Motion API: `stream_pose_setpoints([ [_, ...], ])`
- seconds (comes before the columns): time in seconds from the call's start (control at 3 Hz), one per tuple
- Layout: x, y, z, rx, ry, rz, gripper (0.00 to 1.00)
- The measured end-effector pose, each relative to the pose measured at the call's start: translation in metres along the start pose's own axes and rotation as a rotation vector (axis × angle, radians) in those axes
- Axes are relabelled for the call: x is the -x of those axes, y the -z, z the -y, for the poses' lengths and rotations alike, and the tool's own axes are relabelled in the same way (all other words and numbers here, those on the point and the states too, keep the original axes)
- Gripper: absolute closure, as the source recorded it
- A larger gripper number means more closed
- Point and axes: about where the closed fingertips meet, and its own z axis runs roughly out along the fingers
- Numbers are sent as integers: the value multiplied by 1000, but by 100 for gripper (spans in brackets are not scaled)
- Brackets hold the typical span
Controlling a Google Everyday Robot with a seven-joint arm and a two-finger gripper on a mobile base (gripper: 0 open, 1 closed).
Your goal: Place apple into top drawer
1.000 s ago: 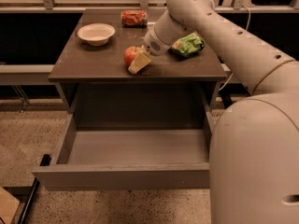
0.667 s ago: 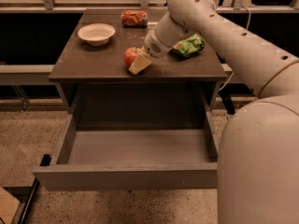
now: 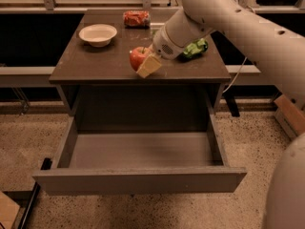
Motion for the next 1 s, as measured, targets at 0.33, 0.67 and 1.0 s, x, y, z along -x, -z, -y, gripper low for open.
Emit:
stream_pose_setpoints([
  [0.33,-14,22,-35,1,48,-31,100],
  [0.67,-40,22,-75,25,72,-81,100],
  [1.0,-64,8,-102,38,70,-88,100],
])
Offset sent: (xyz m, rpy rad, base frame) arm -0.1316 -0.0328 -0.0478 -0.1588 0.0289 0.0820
